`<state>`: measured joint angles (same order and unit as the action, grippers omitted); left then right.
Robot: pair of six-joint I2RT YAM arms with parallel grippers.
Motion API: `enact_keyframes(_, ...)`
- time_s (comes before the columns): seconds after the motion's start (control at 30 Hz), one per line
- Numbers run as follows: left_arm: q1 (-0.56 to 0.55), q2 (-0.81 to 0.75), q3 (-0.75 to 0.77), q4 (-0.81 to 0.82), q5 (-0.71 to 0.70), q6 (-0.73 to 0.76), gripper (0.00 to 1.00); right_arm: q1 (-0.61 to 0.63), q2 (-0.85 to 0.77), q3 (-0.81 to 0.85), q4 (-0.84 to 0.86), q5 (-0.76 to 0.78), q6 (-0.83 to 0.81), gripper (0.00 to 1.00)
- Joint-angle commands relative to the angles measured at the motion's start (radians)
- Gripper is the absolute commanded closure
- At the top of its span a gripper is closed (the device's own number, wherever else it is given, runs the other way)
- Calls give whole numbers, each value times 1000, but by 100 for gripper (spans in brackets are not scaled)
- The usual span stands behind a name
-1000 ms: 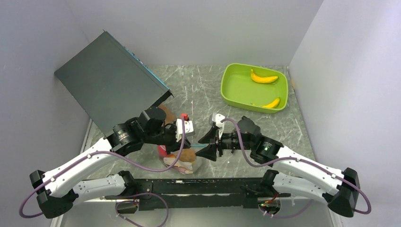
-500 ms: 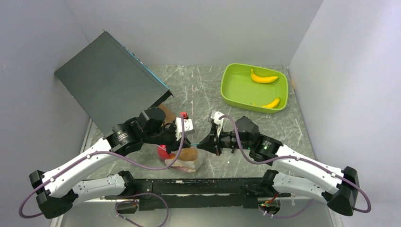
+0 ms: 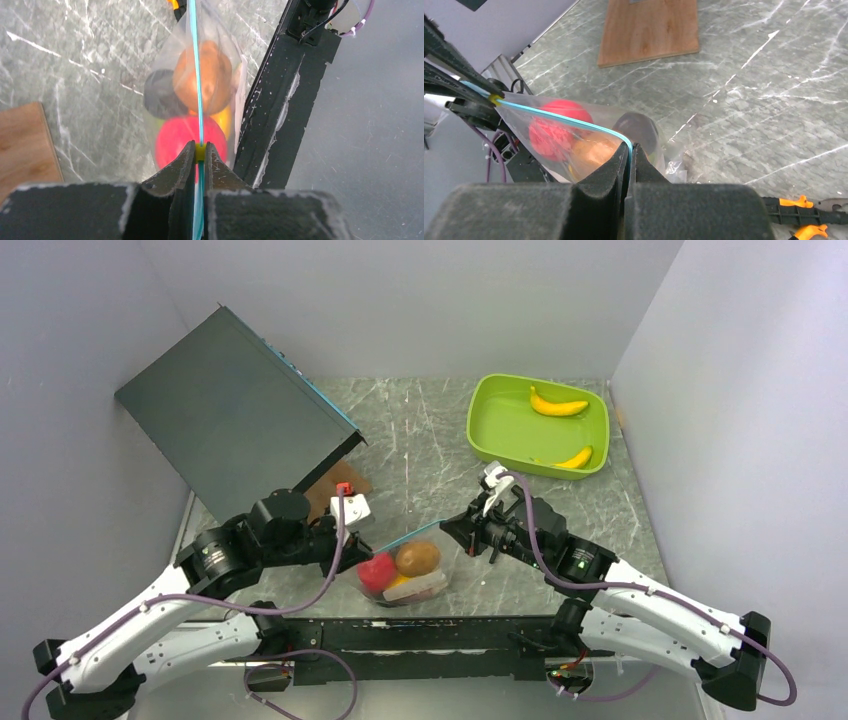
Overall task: Place the food in the zip-top bag and seal the zipper
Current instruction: Zip the zipper food storage bag at the center of the board.
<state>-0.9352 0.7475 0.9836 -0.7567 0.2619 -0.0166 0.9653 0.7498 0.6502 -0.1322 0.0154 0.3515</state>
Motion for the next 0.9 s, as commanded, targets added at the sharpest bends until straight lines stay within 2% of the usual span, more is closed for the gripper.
enact_keyframes(0.0, 4, -76, -32, -111, -45, -79, 100, -13, -22, 2, 0, 153, 23, 100)
enact_keyframes(0.2, 4, -145, -17, -161, -62, -128, 100, -13, -12, 2, -6, 175, 23, 100)
enact_keyframes(0.6, 4, -171, 21, -252, -113, -177, 100, -14, 2, 2, -7, 181, 25, 100)
enact_keyframes(0.63, 3, -171, 23, -254, -120, -182, 96, -15, 5, 3, -5, 175, 24, 100)
enact_keyframes(0.77, 4, -170, 46, -237, -157, -206, 63, -17, 36, 18, 0, 162, 28, 100)
enact_keyframes(0.87, 3, -177, 73, -213, -203, -240, 45, -17, 83, 44, 2, 155, 45, 100)
